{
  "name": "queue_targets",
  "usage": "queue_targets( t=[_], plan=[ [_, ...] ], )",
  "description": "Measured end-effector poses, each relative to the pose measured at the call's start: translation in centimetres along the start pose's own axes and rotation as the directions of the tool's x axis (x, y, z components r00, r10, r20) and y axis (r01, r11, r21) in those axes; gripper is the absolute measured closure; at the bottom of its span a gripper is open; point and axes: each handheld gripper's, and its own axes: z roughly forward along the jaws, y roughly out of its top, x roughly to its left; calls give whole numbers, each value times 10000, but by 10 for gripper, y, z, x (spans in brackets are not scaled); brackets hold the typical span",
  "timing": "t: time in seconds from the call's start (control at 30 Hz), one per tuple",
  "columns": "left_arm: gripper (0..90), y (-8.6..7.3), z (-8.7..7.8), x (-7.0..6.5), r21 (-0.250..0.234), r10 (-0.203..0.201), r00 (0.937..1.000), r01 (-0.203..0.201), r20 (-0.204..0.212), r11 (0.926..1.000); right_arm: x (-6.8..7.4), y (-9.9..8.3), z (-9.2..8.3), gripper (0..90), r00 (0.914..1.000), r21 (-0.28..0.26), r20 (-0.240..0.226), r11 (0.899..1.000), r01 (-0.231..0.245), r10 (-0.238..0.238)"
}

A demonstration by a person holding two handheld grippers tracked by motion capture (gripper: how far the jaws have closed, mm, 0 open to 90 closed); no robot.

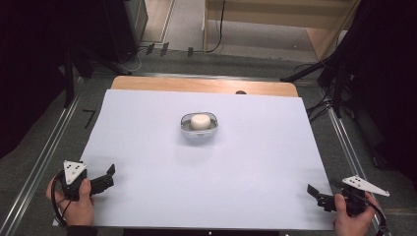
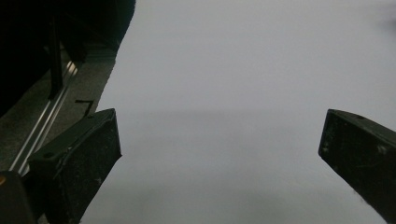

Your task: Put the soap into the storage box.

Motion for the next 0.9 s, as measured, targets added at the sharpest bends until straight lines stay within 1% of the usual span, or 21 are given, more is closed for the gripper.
queue_targets(
  t=[0.03, 0.1, 0.17, 0.27, 0.33, 0.47, 0.8, 0.9],
  plan=[
    [0, 0, 0, 0, 1, -3, 10000, 3, -6, 10000, 0, -1, -1, 0, 10000, -80, -77, 10000, -34, 33],
    [0, 0, 0, 0, 12, -7, 10000, 7, -19, 10000, 0, -1, 1, 0, 10000, -36, -67, 10000, 24, -24],
    [0, 0, 0, 0, 22, 1, 10000, 0, -44, 10000, 1, 1, 5, 0, 10000, 263, -27, 9996, 57, -57],
    [0, 0, 0, -1, 12, -2, 9999, 2, -123, 10000, 4, 2, 8, 0, 9997, 431, 167, 9989, 184, -191],
    [0, 0, 0, 0, -4, -11, 9999, 11, -115, 10000, 3, 2, 8, 0, 9998, 397, 123, 9991, 158, -163],
    [0, 0, 0, -1, 8, 27, 9999, -26, -108, 10000, 1, 1, 6, 0, 10000, 152, -12, 9999, -36, 36],
    [0, 0, 0, -1, 37, 1, 10000, -1, -69, 10000, 2, 2, 8, 0, 10000, 284, 94, 9996, 11, -13],
    [0, 0, 0, -1, 20, 67, 9999, -66, -77, 10000, 2, 2, 8, 0, 10000, 290, 42, 9996, 49, -50]
  ],
)
